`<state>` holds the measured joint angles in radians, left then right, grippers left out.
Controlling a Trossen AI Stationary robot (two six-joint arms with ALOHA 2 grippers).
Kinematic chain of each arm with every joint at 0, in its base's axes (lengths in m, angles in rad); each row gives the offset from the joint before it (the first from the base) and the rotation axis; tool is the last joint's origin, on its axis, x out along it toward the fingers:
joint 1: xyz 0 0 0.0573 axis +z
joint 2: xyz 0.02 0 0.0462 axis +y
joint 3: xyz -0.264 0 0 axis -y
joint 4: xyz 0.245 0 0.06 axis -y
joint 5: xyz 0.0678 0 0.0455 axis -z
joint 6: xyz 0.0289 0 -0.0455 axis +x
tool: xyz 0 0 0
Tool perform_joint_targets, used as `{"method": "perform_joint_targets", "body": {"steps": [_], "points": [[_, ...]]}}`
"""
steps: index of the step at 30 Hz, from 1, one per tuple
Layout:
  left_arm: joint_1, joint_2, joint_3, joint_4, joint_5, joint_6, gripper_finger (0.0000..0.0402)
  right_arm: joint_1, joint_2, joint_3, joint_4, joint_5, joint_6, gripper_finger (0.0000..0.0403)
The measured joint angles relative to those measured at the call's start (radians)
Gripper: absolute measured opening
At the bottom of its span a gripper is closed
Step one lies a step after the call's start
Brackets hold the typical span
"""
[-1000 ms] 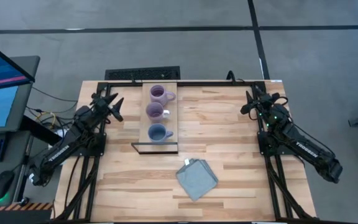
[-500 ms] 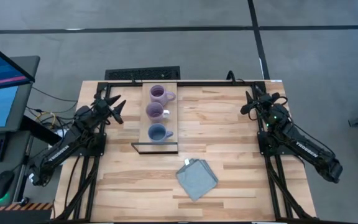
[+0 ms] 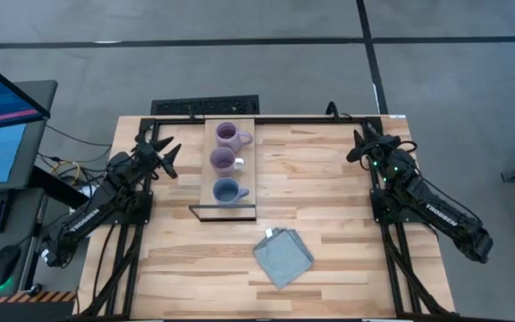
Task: Stack small to large cups/mugs on shelf
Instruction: Return to home position
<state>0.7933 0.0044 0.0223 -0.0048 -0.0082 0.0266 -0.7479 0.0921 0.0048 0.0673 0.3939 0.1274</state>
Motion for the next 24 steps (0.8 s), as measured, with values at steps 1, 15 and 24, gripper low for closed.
{"method": "perform_joint_targets", "body": {"steps": [1, 15, 24], "points": [[0.000, 0.000, 0.000, 0.000, 0.000, 0.011, 0.0177, 0.000, 0.000, 0.000, 0.000, 0.000, 0.010, 0.0235], [0.000, 0.000, 0.000, -0.001, -0.002, -0.027, 0.0177, 0.000, 0.000, 0.000, 0.000, 0.000, 0.012, 0.0235], [0.000, 0.000, 0.000, -0.001, -0.003, -0.030, 0.0177, 0.000, 0.000, 0.000, 0.000, 0.000, 0.012, 0.0235]]}}
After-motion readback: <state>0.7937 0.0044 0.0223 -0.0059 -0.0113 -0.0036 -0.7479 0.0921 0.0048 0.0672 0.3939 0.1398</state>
